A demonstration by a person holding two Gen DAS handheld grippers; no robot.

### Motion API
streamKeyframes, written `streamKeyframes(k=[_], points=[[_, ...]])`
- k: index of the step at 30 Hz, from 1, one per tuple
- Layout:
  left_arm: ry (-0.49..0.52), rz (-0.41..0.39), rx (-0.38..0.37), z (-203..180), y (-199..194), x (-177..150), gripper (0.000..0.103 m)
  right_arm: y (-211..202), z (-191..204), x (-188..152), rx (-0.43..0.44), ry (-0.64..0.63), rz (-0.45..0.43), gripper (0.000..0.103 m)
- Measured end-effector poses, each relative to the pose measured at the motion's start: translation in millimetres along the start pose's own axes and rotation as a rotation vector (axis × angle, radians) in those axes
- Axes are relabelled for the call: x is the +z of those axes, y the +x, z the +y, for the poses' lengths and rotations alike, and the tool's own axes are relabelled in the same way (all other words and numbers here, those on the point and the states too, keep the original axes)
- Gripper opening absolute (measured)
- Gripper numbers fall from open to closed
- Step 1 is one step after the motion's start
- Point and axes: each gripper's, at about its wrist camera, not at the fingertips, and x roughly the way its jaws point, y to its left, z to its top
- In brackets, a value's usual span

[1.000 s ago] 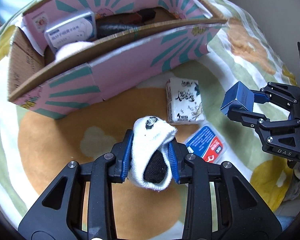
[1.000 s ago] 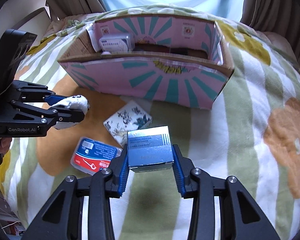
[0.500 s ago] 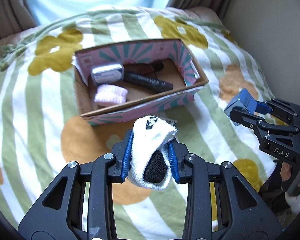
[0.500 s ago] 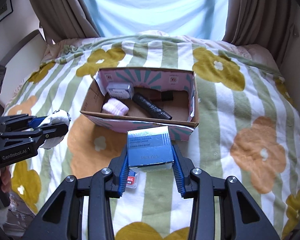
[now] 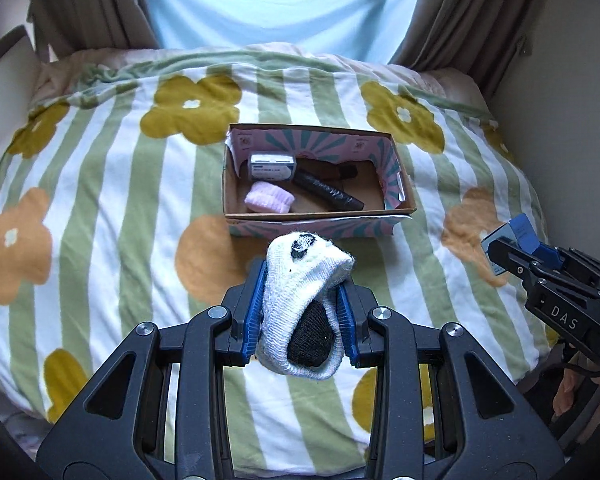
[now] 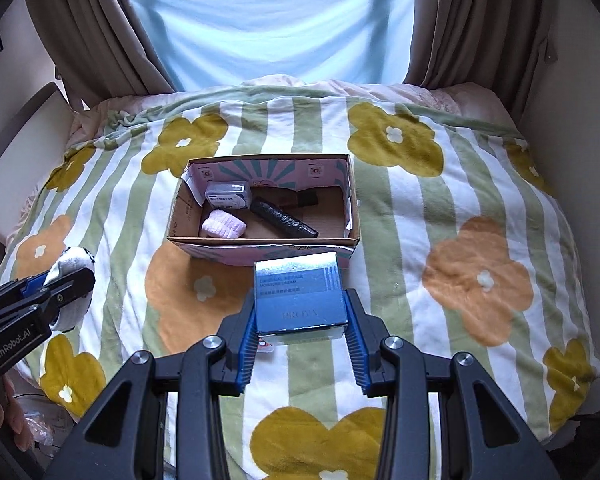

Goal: Organize objects
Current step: 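Carry the sock and blue box with both tools over the cardboard box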

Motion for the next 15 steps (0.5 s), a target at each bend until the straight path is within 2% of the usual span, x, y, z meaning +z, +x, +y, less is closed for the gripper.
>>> streamKeyframes(k=[7,8,15], points=[[0.023,-0.005,0.022,-12,-5,-17,0.03,-2,-5,-5,-0.005,-0.004,0.01,0.036],[0.047,0.001,0.014,-13,-5,-17,0.03,-2,-5,-6,-0.005,-0.006,0.011,0.036],[0.048,0.004,0.004,-17,-1,-11,0.03,1,-4,-1,-0.003,0.0,0.013,0.036]])
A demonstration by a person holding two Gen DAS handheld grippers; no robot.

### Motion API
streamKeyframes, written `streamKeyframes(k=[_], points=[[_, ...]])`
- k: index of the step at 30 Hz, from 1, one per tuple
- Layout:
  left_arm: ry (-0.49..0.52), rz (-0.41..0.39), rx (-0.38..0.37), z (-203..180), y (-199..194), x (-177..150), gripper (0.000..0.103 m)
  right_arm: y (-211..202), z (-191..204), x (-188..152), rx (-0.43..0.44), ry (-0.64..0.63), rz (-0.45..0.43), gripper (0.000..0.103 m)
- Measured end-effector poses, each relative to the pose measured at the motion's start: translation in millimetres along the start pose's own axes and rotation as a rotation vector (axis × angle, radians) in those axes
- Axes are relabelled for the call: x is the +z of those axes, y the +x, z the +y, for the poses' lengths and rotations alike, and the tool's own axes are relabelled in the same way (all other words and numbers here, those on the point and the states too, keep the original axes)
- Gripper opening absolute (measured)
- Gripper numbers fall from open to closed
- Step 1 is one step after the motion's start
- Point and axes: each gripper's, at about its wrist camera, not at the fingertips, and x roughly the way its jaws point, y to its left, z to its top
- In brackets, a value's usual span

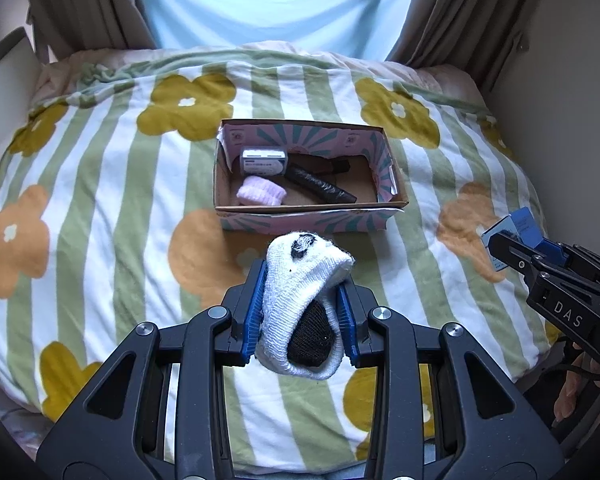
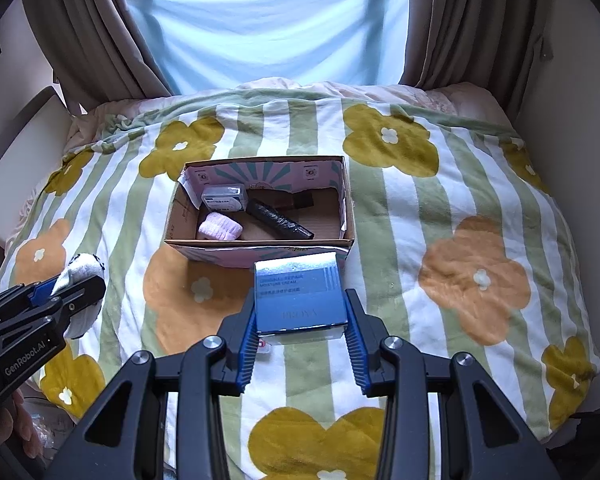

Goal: Organize objects
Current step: 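Carry the sock and blue box with both tools over the cardboard box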

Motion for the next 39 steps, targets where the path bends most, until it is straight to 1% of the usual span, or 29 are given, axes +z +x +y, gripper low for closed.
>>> streamKeyframes(k=[4,5,6,13,17,20,24,27,28,31,32,37,39], points=[[-0.009,0.003,-0.002,3,4,10,0.03,5,1,16,0.016,0.02,0.005,0.036],[0.021,0.009,-0.006,3,5,14,0.03,7,2,21,0.02,0.019,0.007,0.036],[0.02,0.01,-0.005,4,7,17,0.03,9,3,27,0.019,0.017,0.006,0.036],[0.003,0.019,0.008,11,29,51,0.03,33,8,73,0.03,0.008,0.001,0.036],[-0.003,0.02,0.012,17,47,75,0.03,59,6,100,0.028,0.018,0.017,0.036],[0.005,0.026,0.019,20,66,95,0.03,88,4,118,0.025,0.025,0.047,0.036],[0.013,0.048,0.017,21,103,123,0.03,134,5,135,0.031,0.014,0.088,0.036],[0.03,0.083,0.014,18,138,137,0.03,167,5,140,0.026,0.014,0.138,0.036],[0.034,0.096,0.011,17,150,140,0.03,177,4,137,-0.01,0.094,0.226,0.036],[0.04,0.138,0.0,13,188,145,0.03,210,2,133,-0.001,0.091,0.271,0.036],[0.04,0.152,-0.002,12,199,145,0.03,218,0,129,-0.013,0.129,0.314,0.036],[0.031,0.222,-0.007,11,255,143,0.03,265,-3,118,-0.003,0.115,0.397,0.036],[0.024,0.246,-0.006,13,274,141,0.029,281,-5,110,-0.006,0.142,0.446,0.036]])
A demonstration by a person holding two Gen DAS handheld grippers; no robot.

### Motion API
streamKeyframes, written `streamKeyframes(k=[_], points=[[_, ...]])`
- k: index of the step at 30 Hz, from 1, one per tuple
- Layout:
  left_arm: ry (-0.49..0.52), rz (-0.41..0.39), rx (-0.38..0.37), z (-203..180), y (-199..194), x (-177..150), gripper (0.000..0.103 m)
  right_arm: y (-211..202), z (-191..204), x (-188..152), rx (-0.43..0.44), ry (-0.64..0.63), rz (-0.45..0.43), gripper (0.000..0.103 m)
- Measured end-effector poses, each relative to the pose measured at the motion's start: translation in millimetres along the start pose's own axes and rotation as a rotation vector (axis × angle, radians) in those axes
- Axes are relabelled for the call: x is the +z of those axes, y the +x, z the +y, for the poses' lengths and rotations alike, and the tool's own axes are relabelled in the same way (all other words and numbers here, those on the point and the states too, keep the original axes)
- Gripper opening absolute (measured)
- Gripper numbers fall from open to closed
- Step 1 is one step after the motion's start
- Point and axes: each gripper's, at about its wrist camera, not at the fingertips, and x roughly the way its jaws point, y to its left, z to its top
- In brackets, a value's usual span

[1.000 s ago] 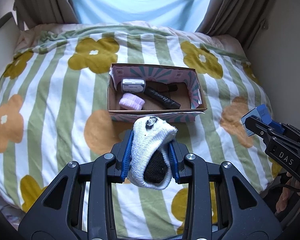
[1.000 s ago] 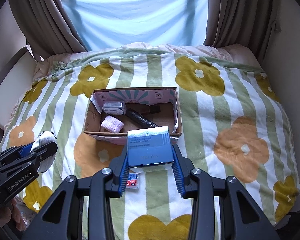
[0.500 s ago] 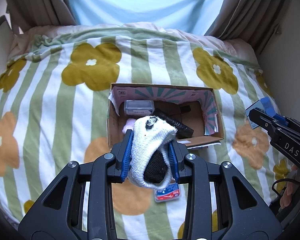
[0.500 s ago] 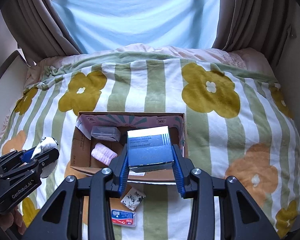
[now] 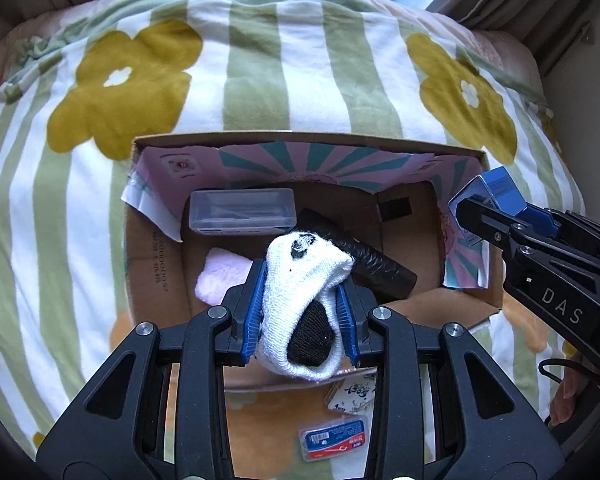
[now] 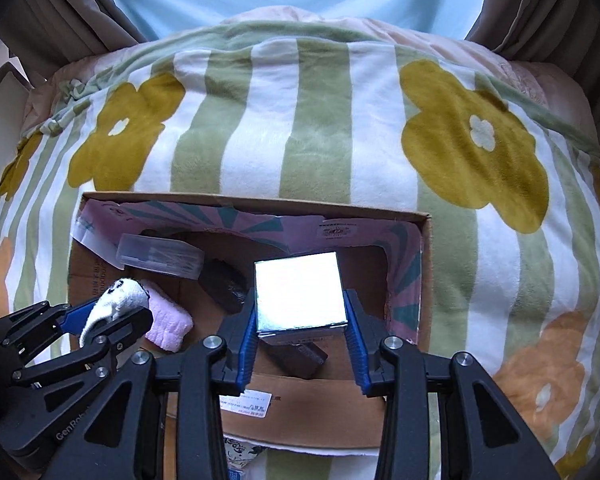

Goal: Organize objects
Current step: 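Carry the sock and blue box with both tools over the cardboard box, then open both tools to drop the sock and blue box inside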

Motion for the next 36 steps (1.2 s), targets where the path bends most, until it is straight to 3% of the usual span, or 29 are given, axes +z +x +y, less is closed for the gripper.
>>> streamKeyframes(k=[7,20,22,23,25,26,27,31,36], points=[[0.042,0.072,0.014,2,48,3,0.029,38,-8,-11,-0.021,0.132,0.146,0.036],[0.13,0.136,0.01,-11,84,1,0.029,51,-18,-28,-0.004,0.274,0.233,0.036],[0.144,0.142,0.018,-13,84,2,0.03,53,-21,-31,0.042,0.313,0.258,0.039],[0.153,0.133,0.032,-14,82,2,0.03,55,-22,-31,0.057,0.323,0.266,0.05],[0.153,0.108,0.025,-14,75,2,0.038,55,-20,-33,0.108,0.325,0.262,0.062],[0.146,0.103,0.001,-13,71,2,0.076,56,-17,-32,0.115,0.314,0.259,0.069],[0.148,0.105,-0.009,-12,69,2,0.099,56,-14,-33,0.116,0.305,0.256,0.076],[0.176,0.11,0.006,-10,78,-6,0.103,58,-6,-31,0.117,0.275,0.243,0.086],[0.14,0.123,-0.002,2,89,-15,0.103,59,-4,-23,0.139,0.207,0.207,0.086]])
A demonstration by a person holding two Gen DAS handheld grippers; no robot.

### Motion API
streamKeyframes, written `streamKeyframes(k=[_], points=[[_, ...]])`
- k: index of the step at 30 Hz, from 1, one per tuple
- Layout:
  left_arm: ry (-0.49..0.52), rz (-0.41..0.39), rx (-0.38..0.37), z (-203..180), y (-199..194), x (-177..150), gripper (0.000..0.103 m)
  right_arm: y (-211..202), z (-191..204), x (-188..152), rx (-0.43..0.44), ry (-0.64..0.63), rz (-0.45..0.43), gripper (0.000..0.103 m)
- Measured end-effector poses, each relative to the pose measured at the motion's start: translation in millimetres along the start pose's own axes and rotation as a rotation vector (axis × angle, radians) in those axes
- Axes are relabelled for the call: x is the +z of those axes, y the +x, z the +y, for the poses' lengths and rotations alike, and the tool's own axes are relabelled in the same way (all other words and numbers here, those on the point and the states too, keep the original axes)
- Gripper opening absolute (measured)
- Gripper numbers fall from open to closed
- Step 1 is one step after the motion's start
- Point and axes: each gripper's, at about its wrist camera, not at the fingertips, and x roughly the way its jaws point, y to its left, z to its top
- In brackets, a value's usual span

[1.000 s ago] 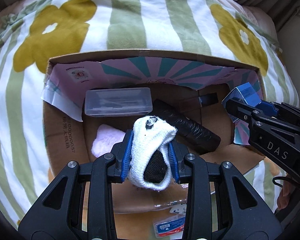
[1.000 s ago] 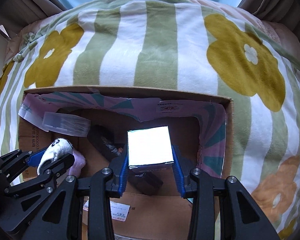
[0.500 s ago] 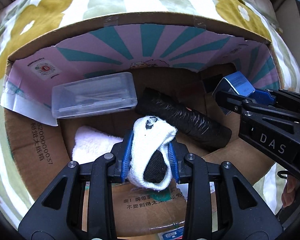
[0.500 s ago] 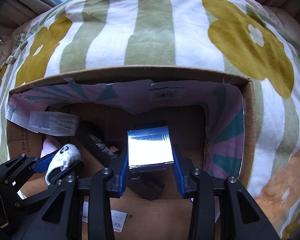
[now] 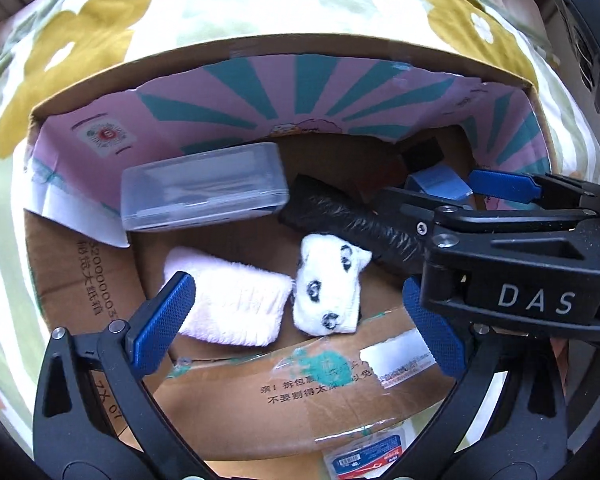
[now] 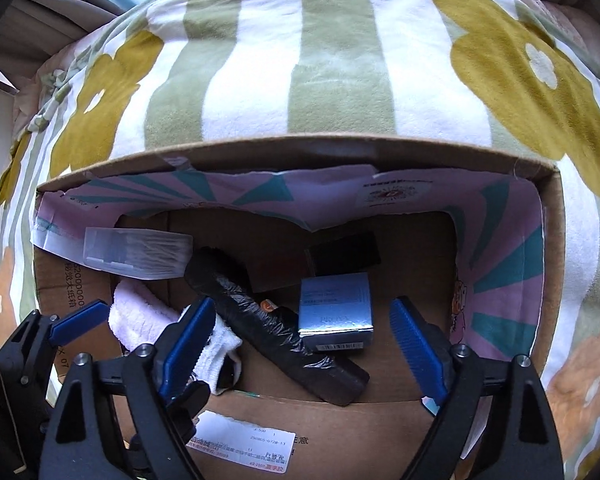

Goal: Organize objects
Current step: 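Open both tools to drop the sock and blue box inside, then lift both tools back from the box toward the last two items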

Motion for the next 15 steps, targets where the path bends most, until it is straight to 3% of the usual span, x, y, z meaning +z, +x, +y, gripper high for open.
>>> streamKeyframes(k=[4,5,15], points=[[0.001,-0.007,0.003,4,4,-5,0.103,-4,12,7,0.023,-0.026,-0.02,0.095],[0.003,-0.007,0.003,4,5,-7,0.103,-4,22,21,0.058,-0.157,-0.074,0.102],[0.017,-0.043,0.017,-2,-14,-22,0.103,-44,38,19,0.09,-0.231,-0.17,0.102]])
